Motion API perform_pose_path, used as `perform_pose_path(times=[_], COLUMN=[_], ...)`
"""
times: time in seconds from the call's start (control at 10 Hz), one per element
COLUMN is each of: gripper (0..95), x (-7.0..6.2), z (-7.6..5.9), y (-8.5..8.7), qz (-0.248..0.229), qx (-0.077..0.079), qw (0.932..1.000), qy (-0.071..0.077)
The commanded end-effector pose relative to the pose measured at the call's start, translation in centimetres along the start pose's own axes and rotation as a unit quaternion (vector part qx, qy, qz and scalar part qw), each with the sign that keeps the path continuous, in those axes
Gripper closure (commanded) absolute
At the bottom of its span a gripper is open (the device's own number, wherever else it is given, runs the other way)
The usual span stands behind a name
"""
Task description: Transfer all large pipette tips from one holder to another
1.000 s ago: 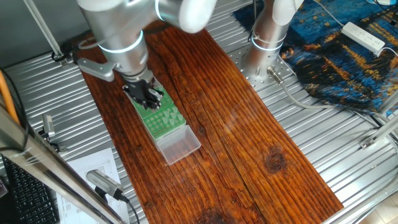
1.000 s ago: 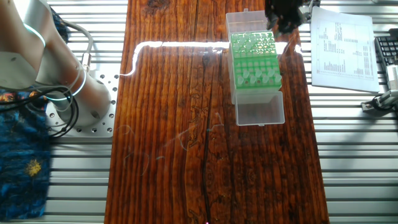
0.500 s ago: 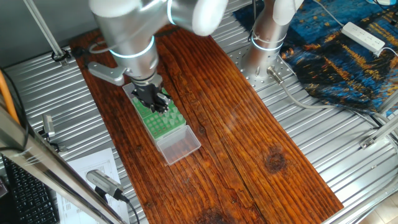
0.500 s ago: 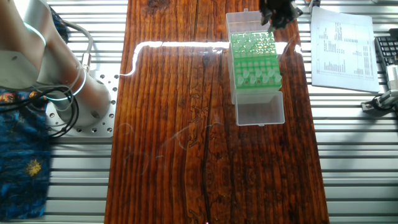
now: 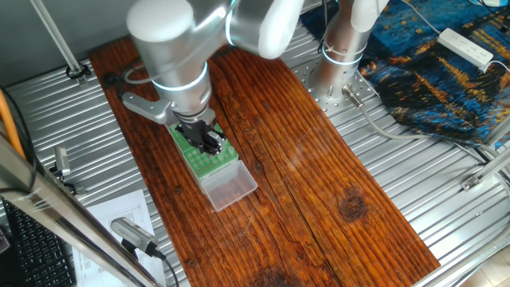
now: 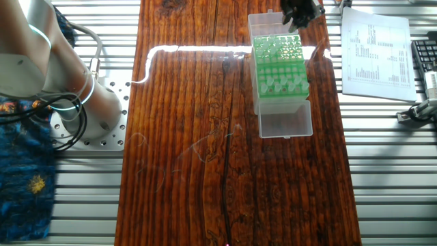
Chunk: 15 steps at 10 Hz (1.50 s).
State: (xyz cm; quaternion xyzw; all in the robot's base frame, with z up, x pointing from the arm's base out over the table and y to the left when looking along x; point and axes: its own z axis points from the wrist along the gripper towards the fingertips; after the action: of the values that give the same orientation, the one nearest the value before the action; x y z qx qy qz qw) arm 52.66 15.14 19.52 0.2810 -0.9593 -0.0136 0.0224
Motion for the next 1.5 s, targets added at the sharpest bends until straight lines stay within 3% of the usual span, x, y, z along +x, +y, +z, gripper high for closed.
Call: perform_pose_path(times=[0.1, 1.5], gripper=[76.0, 76.0], x=[0.6, 0.2], z=[0.2, 3.0], y=[0.3, -1.0], qz=[0.001, 0.008], qx=[0.005, 0.007], qw=[1.0, 0.9999], qy=[0.0, 0.004])
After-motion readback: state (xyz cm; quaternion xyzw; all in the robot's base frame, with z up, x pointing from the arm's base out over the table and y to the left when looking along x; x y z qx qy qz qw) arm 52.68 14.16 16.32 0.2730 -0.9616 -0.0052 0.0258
